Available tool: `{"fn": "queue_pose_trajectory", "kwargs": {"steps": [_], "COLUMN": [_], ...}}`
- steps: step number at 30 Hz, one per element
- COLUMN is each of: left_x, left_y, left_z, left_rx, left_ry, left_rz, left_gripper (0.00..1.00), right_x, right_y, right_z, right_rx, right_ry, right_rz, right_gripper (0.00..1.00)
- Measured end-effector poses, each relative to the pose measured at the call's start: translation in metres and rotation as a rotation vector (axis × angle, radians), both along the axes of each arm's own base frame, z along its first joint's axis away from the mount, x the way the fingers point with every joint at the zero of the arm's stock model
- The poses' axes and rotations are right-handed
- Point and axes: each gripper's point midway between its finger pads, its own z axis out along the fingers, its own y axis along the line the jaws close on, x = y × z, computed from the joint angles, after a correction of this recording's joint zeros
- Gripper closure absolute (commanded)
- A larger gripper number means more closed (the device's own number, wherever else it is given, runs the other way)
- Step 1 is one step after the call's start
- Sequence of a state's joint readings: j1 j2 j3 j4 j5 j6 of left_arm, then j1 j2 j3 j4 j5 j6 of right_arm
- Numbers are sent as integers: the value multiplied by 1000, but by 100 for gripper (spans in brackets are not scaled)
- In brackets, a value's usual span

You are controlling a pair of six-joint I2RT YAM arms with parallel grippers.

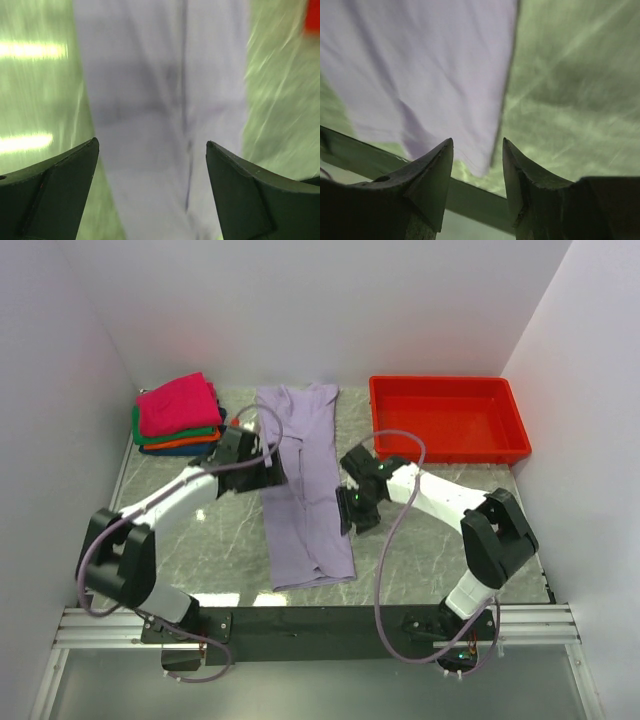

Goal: Fold and stack the t-shirts
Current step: Fold the tshirt

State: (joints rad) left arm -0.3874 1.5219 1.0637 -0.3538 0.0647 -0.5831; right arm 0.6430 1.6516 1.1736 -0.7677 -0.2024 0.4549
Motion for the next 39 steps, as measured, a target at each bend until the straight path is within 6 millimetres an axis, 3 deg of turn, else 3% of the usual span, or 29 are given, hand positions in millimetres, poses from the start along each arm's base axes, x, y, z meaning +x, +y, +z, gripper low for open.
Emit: {"fn": "queue_pose_trajectory", "kwargs": {"steps": [5, 12, 22, 30, 39], "left_x": [-73, -131, -182, -194, -213], "left_y": [2, -1, -1, -4, -5], "left_z": [-32, -40, -61, -64, -76], "left_rx": [39, 32, 51, 63, 97], "left_ry": [117, 160, 244, 262, 317], "left_rz": [-21, -41, -61, -76, -84], "left_gripper": [11, 17, 21, 23, 28], "right_x": [-49, -75, -104, -105, -107], "right_y": [-10, -4, -15, -4, 5], "right_z": [-20, -21, -56, -58, -60], "right_rx": [-46, -9, -37, -10, -15], "right_ry": [57, 34, 92, 74, 70], "right_rz": [14, 11, -20, -5, 13], "right_gripper": [49, 49, 49, 50, 61]}}
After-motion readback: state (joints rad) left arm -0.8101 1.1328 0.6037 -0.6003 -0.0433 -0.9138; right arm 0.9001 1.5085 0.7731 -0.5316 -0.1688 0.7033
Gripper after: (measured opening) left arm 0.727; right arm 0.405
